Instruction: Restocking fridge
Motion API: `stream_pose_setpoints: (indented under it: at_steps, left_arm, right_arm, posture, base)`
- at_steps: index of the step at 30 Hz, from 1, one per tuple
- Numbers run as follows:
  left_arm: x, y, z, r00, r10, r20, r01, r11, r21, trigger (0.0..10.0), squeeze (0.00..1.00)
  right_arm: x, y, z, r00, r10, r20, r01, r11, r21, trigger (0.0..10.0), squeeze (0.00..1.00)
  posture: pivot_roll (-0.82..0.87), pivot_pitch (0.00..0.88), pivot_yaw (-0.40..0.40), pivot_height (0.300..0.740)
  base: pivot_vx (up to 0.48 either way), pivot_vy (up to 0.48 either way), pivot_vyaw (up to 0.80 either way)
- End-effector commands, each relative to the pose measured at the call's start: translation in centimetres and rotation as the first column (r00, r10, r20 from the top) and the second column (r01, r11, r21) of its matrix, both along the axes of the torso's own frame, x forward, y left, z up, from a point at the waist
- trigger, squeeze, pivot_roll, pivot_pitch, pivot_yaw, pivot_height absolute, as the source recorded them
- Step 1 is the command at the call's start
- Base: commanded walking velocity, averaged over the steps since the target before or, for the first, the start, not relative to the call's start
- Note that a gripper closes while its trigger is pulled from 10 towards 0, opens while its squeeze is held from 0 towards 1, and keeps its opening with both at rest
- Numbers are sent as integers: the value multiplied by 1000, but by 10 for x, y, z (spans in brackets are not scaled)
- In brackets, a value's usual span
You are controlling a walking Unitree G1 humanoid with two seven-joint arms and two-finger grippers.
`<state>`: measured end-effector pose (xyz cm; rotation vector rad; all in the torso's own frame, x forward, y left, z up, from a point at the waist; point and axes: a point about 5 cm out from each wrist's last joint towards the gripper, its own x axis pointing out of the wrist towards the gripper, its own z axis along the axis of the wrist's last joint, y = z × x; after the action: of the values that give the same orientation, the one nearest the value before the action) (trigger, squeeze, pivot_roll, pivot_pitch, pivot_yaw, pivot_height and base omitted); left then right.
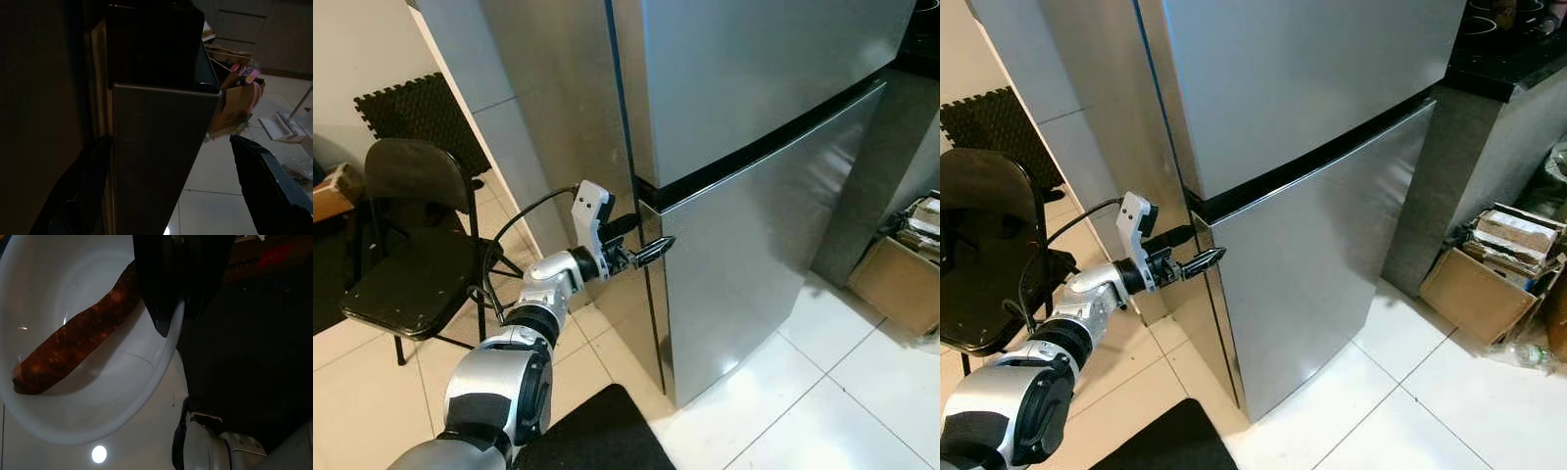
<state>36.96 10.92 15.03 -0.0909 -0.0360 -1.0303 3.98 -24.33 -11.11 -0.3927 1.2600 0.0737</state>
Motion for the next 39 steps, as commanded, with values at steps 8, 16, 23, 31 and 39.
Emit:
stream_pose_setpoints:
  at_steps: [8,16,23,31,39]
  left_arm:
    - [-16,-39,-9,971,-240,-5,240,971,11,10000,0]
    - [-21,-46,-13,954,-298,-5,298,954,24,10000,0]
    - [-24,-51,-14,943,-333,-6,333,942,25,10000,0]
    - [-28,-57,-16,927,-374,-9,375,927,17,10000,0]
    - [-33,-63,-20,916,-401,-16,401,916,16,10000,0]
  right_arm:
    - [1,5,-1,1000,0,7,0,1000,6,10000,0]
    - [3,7,-1,1000,-3,10,3,1000,8,10000,0]
    - [4,8,-2,1000,-6,14,6,1000,11,10000,0]
    - [5,8,-1,1000,-9,16,9,1000,9,10000,0]
    - [7,7,-1,1000,-10,21,10,1000,7,10000,0]
  posture:
    - [-197,77,107,740]
    - [-194,75,113,740]
    - [-194,73,117,740]
    - [-201,71,119,740]
    - [-201,69,121,740]
  base:
    - [0,0,0]
    - [0,0,0]
    - [0,0,0]
    - [0,0,0]
    - [0,0,0]
